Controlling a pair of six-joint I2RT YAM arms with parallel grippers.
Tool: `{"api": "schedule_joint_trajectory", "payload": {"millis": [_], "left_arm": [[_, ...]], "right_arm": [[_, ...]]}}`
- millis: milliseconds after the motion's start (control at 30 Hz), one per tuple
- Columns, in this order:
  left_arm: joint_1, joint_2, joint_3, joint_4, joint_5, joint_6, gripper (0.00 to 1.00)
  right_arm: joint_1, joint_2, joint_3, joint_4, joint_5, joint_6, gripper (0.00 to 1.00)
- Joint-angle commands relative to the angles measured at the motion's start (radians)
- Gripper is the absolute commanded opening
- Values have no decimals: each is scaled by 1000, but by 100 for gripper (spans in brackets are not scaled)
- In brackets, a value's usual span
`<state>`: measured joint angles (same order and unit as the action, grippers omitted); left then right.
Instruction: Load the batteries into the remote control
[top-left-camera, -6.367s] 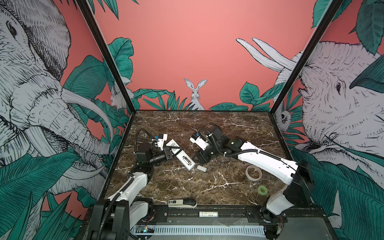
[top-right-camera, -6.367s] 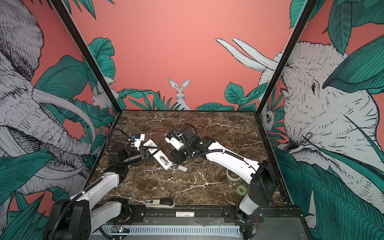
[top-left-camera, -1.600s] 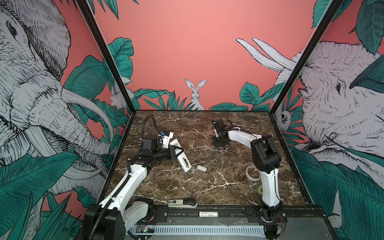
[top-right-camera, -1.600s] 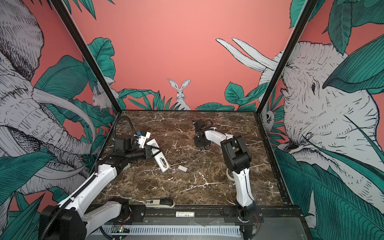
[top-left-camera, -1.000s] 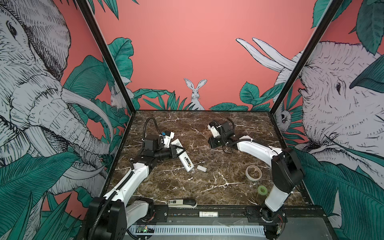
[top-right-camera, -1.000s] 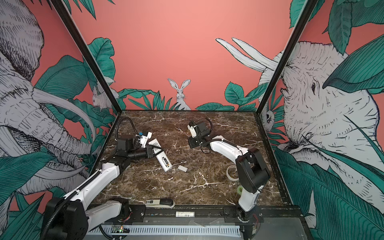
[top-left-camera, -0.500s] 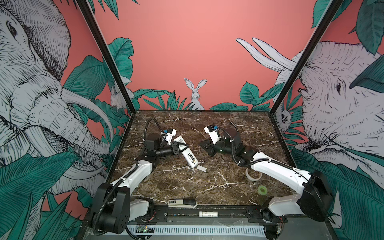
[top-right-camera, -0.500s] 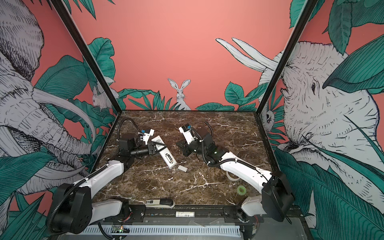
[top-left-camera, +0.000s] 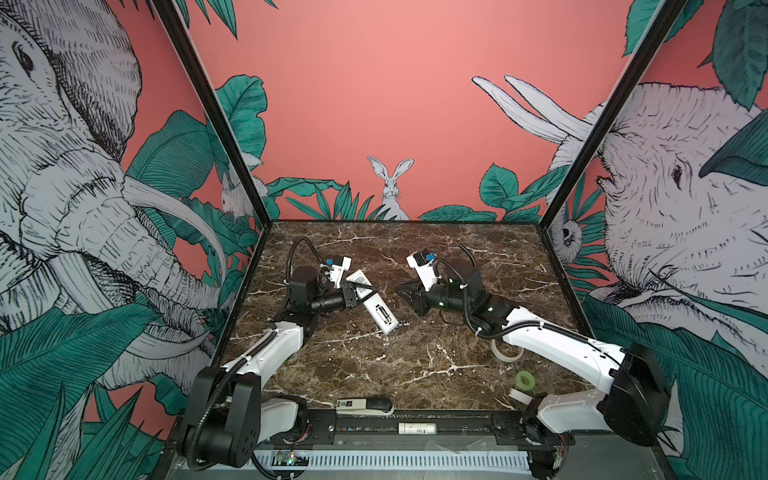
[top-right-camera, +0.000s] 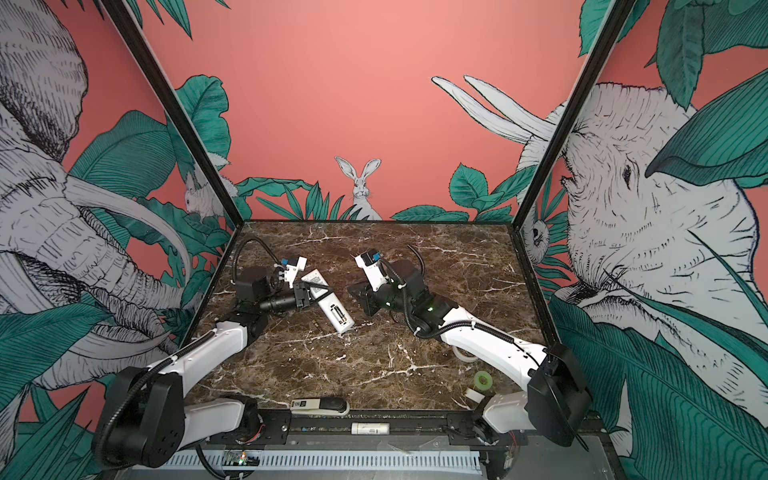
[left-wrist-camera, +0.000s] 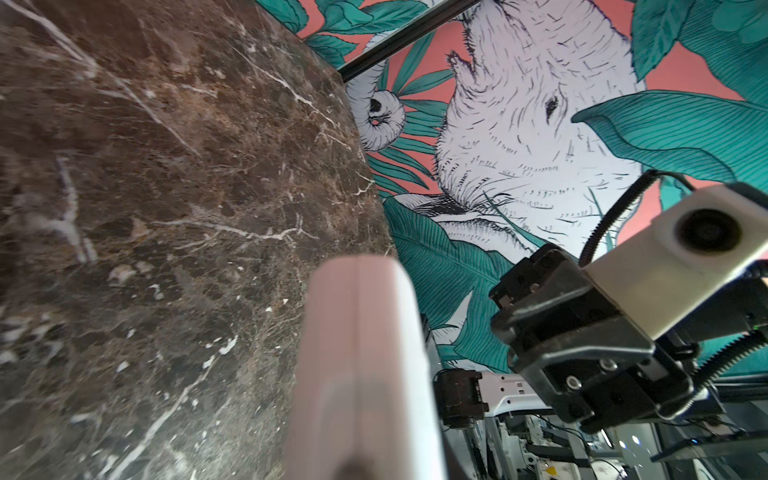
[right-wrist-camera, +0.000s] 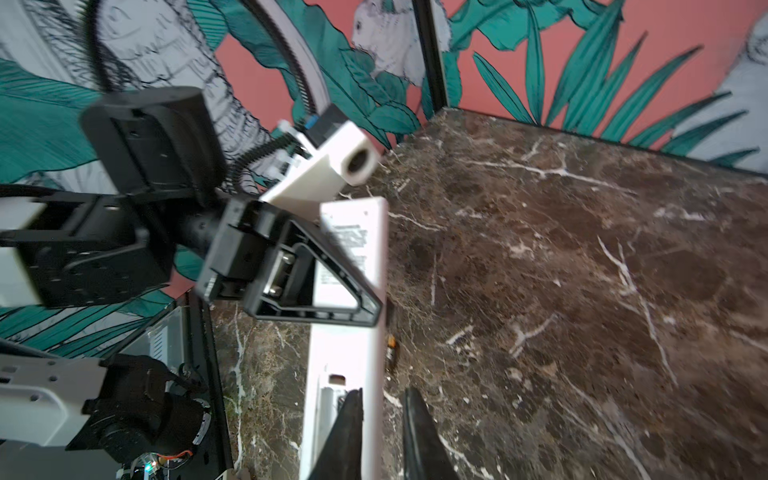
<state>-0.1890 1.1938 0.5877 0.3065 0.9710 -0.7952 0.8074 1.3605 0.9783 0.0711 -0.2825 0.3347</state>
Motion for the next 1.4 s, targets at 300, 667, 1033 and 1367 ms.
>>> {"api": "schedule_joint_trajectory", "payload": {"millis": [300, 667, 1033, 1367], "left_arm": [[40, -9, 80, -308, -180, 197, 0], [45, -60, 132, -633, -525, 322, 0], [106, -307, 178, -1008, -1071, 360, 0], [183, -469, 345, -1163, -1341, 470, 0]], "right_arm": [[-42, -103, -126, -394, 327, 125, 38], [-13, -66, -78, -561, 222, 101, 59], [307, 318, 207, -444, -11, -144, 69], [424, 743, 552, -235, -100, -132, 81]]}}
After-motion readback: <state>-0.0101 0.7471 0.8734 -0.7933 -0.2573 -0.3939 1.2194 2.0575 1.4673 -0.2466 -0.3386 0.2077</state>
